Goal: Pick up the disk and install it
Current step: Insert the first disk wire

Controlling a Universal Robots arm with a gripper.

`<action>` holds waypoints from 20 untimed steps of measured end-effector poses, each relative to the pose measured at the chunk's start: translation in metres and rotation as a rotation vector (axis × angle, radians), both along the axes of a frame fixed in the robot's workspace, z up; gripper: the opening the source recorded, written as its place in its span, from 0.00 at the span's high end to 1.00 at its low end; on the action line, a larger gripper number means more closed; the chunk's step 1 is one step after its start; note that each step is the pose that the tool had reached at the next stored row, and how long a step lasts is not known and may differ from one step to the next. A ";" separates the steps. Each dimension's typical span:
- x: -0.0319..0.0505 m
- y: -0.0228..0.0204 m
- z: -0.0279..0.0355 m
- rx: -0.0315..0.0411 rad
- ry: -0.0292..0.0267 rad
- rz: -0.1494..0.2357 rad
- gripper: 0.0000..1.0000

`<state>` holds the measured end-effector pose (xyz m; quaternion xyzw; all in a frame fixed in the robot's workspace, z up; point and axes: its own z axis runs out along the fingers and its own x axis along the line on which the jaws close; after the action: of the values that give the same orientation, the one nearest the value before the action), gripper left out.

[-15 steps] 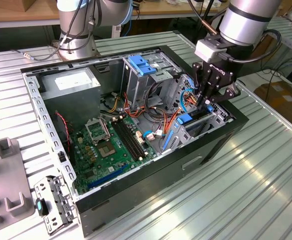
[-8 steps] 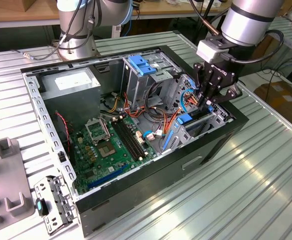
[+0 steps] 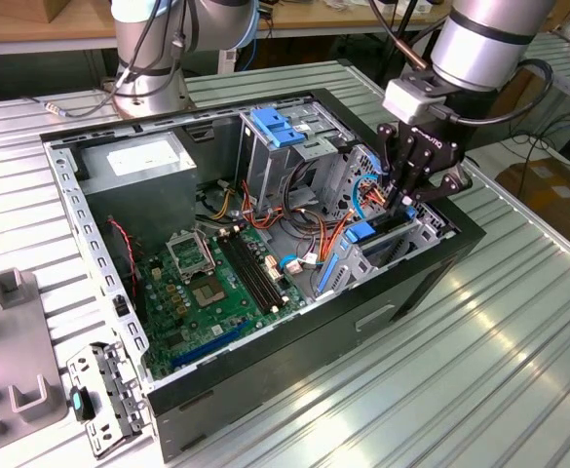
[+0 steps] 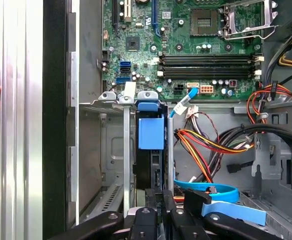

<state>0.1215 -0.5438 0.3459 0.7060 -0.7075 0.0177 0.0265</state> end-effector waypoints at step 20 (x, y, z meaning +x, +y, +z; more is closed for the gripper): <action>-0.0001 0.0004 -0.0023 0.0010 0.0001 0.000 0.83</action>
<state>0.1214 -0.5433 0.3436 0.7061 -0.7074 0.0173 0.0262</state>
